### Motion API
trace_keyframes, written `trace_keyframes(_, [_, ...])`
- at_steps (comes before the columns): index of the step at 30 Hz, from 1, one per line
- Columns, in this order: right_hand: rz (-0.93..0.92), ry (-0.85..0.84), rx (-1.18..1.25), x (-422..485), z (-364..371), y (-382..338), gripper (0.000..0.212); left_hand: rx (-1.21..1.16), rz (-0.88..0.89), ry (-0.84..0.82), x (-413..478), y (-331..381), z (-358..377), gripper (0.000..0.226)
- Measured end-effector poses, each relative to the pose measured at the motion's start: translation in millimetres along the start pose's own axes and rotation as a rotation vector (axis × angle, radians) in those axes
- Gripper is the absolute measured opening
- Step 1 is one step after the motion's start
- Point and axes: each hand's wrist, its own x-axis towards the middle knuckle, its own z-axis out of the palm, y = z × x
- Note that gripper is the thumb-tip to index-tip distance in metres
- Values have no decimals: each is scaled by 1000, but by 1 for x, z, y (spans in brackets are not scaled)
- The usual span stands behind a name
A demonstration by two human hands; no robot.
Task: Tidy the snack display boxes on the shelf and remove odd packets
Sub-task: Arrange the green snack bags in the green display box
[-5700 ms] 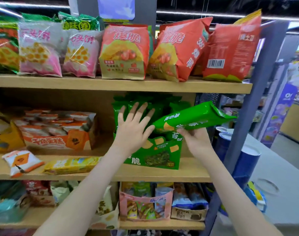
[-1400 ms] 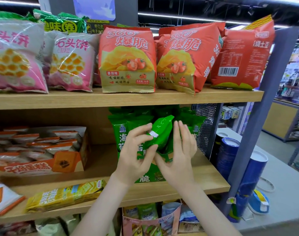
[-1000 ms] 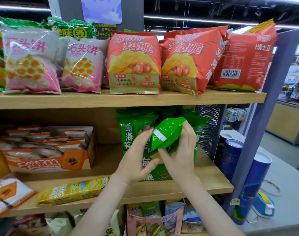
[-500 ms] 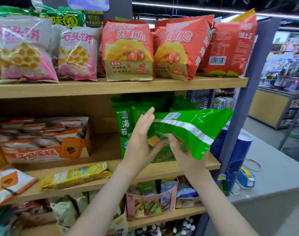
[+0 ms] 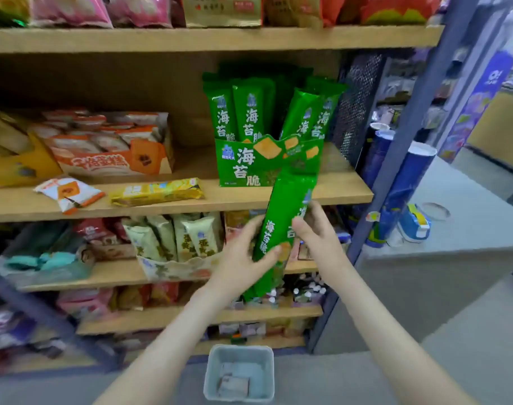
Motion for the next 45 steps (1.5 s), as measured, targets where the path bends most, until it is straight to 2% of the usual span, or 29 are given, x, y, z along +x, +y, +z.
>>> trace_keyframes(2, [218,72,171,-25,-8,14,43,-130,-219,-130,-31,-16,12,49])
trace_keyframes(3, [298,118,237,-36,-12,22,34,-180,-311,-180,-47,-26,20,55])
trace_keyframes(5, [381,102,328,-56,-16,39,11,-281,-463,-240,-77,-43,35,71])
trace_keyframes(6, [412,72,326,-69,-16,51,13,-323,-531,-261,-95,-49,42,74])
trace_keyframes(8, [462,33,353,-86,-13,60,19,-387,-598,-294,-116,-55,48,69])
trace_keyframes(9, [493,34,379,-95,-10,64,15,-400,-633,-314,-126,-59,51,65])
trace_keyframes(11, [532,58,308,-106,-7,74,8,-390,-681,-348,-142,-66,53,68])
trace_keyframes(12, [546,69,243,-109,-6,79,13,-365,-703,-352,-149,-67,53,70])
trace_keyframes(15, [558,60,76,-114,-1,85,21,-156,-685,-338,-158,-60,55,86])
trace_keyframes(16, [547,62,38,-114,2,85,22,-63,-666,-325,-158,-57,55,83])
trace_keyframes(18, [513,92,-4,-114,11,79,23,13,-632,-299,-159,-53,54,62])
trace_keyframes(20, [504,149,-5,-111,19,75,22,-9,-631,-313,-160,-50,48,49])
trace_keyframes(24, [555,217,23,-109,31,76,22,-122,-678,-348,-163,-49,29,38])
trace_keyframes(26, [553,217,26,-110,36,74,22,35,-616,-349,-162,-46,23,41])
trace_keyframes(30, [489,262,-5,-99,41,67,21,536,-402,-225,-159,-40,23,67])
trace_keyframes(32, [437,267,8,-95,44,63,15,569,-382,-150,-154,-35,23,66])
trace_keyframes(33, [402,233,56,-95,45,61,16,514,-409,-108,-151,-33,23,63])
trace_keyframes(34, [374,163,126,-96,47,60,27,426,-454,-54,-147,-32,22,59])
trace_keyframes(36, [365,-76,151,-102,48,61,53,177,-560,103,-138,-36,19,53])
trace_keyframes(38, [431,-335,-54,-110,48,63,71,-108,-668,291,-131,-40,12,49])
trace_keyframes(40, [500,-511,-222,-119,50,64,74,-336,-741,424,-126,-45,3,49])
trace_keyframes(42, [519,-458,-199,-126,52,65,66,-537,-768,480,-124,-44,-5,42])
trace_keyframes(45, [506,-276,9,-130,53,69,49,-712,-779,535,-124,-41,-11,24])
